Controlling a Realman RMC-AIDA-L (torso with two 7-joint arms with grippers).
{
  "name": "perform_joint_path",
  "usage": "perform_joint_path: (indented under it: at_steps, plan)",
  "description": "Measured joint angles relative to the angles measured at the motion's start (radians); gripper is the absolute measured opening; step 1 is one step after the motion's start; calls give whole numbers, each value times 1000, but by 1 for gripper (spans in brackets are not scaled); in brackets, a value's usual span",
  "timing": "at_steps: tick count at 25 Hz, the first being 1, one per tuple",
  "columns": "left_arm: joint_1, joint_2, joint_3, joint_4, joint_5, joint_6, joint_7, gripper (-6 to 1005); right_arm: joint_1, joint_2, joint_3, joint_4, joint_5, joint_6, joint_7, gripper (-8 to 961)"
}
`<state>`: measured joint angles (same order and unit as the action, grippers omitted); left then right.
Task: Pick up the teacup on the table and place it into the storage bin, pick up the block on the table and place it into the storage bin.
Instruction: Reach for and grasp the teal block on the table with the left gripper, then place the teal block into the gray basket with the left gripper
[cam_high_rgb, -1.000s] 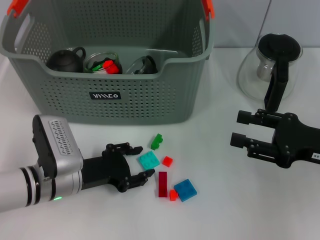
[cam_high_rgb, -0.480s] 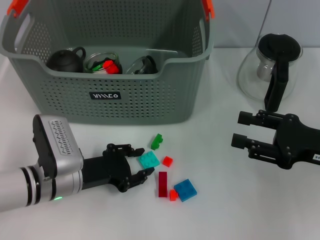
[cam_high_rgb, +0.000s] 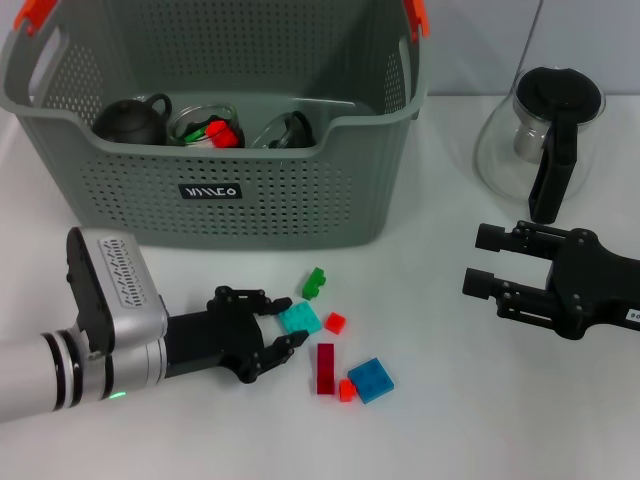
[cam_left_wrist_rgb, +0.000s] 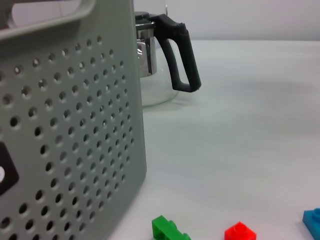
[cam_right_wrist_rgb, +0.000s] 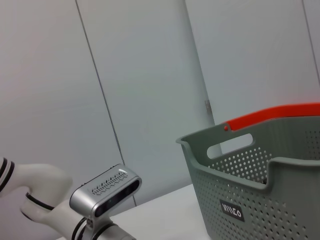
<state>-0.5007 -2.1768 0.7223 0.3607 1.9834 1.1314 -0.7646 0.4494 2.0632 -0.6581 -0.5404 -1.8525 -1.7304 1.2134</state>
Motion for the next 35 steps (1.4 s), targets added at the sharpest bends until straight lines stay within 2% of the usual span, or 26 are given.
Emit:
perform_joint_path:
  at_steps: [5, 8, 12, 16, 19, 22, 24, 26, 30, 33, 35]
  plan:
    - [-1, 0, -1, 3, 0, 11, -2, 402, 0, 0, 0, -1, 0, 0, 0, 674]
    - [4, 6, -34, 14, -7, 72, -7, 399, 0, 0, 0, -1, 0, 0, 0, 674]
    - [47, 25, -79, 104, -2, 236, -76, 396, -1, -1, 0, -1, 0, 0, 0, 673]
    - [103, 63, -120, 210, 2, 454, -160, 396, -1, -3, 0, -1, 1, -1, 0, 673]
    - [111, 79, -223, 266, -9, 622, -202, 395, -2, -3, 0, -1, 2, -1, 0, 673]
    - [87, 95, -335, 299, -53, 745, -262, 395, 0, -3, 0, -1, 3, -2, 0, 673]
    - [61, 102, -392, 319, -99, 756, -329, 395, 3, -3, 0, -1, 4, -1, 0, 673]
    - [15, 104, -421, 372, -142, 714, -437, 396, 4, -3, 0, 0, 4, -2, 0, 673]
    - [-61, 103, -407, 486, -146, 577, -635, 395, 3, -2, 1, 0, 5, -3, 0, 673]
    - [-104, 108, -334, 569, -111, 411, -811, 395, 1, -2, 2, 0, 6, -3, 0, 673]
    - [-122, 128, -217, 615, -57, 308, -921, 395, -1, 0, 3, 0, 6, -3, 0, 673]
